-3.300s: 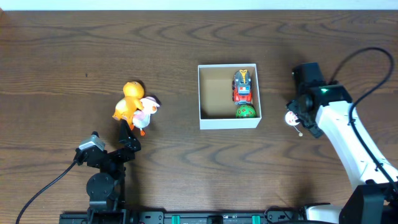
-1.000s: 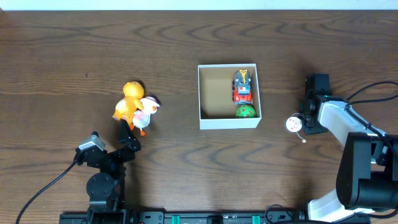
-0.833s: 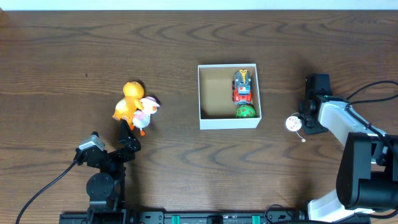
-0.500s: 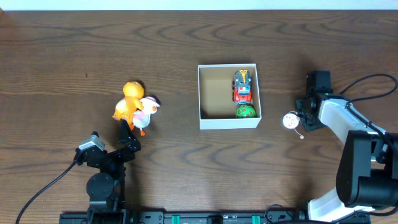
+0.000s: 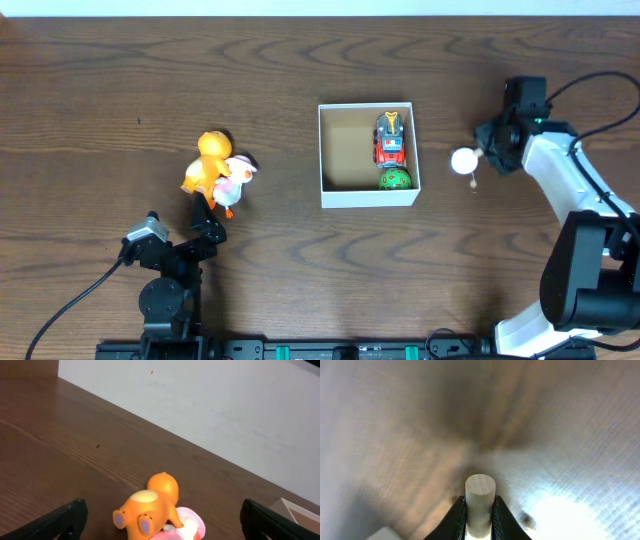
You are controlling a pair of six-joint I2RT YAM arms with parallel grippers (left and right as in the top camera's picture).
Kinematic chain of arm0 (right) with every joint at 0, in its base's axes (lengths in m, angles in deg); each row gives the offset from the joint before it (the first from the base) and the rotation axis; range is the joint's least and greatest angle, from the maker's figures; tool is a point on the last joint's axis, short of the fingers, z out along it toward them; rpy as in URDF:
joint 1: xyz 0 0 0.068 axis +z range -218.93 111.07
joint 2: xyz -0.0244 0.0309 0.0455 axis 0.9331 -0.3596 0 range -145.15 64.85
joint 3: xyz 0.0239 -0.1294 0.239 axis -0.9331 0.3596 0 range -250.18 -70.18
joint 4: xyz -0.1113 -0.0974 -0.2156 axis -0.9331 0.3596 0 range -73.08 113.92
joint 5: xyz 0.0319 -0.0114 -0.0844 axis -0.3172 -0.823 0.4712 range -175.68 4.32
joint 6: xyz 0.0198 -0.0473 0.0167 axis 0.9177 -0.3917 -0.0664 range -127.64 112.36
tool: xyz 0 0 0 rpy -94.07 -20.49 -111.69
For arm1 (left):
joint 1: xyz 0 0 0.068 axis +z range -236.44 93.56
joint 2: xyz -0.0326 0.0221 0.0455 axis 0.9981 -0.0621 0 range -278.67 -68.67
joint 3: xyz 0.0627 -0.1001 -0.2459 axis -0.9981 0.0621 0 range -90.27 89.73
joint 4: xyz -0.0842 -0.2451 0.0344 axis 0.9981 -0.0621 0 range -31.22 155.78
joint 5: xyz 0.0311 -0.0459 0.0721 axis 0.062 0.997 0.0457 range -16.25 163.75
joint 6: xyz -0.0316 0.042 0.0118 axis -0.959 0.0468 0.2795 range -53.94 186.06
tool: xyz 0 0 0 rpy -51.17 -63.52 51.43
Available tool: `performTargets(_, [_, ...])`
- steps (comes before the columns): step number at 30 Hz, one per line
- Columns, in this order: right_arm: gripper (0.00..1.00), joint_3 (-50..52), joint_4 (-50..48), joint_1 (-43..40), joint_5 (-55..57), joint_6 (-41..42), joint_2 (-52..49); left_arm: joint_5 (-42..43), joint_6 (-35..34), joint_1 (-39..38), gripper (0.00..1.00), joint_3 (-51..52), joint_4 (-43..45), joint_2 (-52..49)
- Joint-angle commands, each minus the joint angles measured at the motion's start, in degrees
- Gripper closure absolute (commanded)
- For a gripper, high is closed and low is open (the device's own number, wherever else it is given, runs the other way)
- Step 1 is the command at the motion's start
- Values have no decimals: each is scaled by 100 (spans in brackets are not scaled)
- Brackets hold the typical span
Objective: Pack container
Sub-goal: 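Lift the lollipop toy and carry it toward the box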
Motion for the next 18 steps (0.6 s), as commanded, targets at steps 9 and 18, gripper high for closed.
performTargets(9, [89,-1233,160,529,-640,-1062,404,-46,76,7,2,131,-190,-11])
performTargets(18, [89,-1982,37,1696,-719,-1357,813,-48,76,7,2,131,-190,-11])
